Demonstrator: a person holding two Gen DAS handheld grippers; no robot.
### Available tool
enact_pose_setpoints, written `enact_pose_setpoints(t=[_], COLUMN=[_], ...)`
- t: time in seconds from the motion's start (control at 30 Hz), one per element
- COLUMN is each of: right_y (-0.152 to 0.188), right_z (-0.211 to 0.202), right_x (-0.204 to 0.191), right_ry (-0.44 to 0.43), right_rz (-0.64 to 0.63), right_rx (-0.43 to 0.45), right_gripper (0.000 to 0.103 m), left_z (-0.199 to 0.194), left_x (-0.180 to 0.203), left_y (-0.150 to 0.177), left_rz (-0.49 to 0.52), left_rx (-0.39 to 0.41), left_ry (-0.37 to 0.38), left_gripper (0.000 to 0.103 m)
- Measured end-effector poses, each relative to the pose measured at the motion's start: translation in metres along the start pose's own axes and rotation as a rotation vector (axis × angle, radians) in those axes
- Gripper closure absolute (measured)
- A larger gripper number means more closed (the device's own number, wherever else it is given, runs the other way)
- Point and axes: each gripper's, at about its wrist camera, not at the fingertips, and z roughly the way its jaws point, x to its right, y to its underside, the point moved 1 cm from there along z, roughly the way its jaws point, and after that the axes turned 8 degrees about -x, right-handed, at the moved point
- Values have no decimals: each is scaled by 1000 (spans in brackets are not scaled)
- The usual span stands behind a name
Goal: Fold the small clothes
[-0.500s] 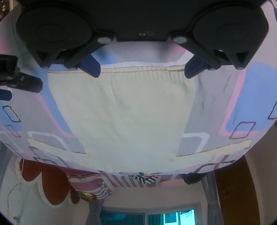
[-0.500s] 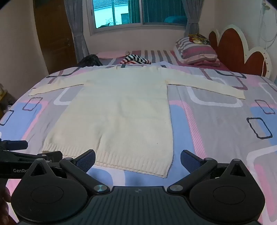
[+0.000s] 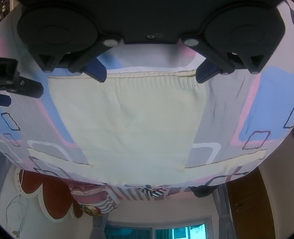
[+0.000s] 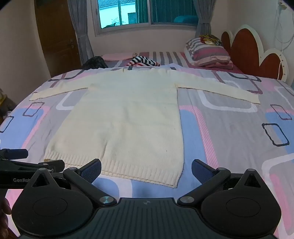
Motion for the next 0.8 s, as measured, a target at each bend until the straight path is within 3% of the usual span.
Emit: enact_pose_setpoints(t=[0.8], right_y=[-2], right_z=[4], right_x=[0], right_ry=[1], right_rz=[6], right_rx=[-11], right_gripper=[0], left_z=[0], left_x=[-5], left_y=[-1], left_rz=[-4], left_rx=[-8], left_ry=[-10], left_gripper=[1])
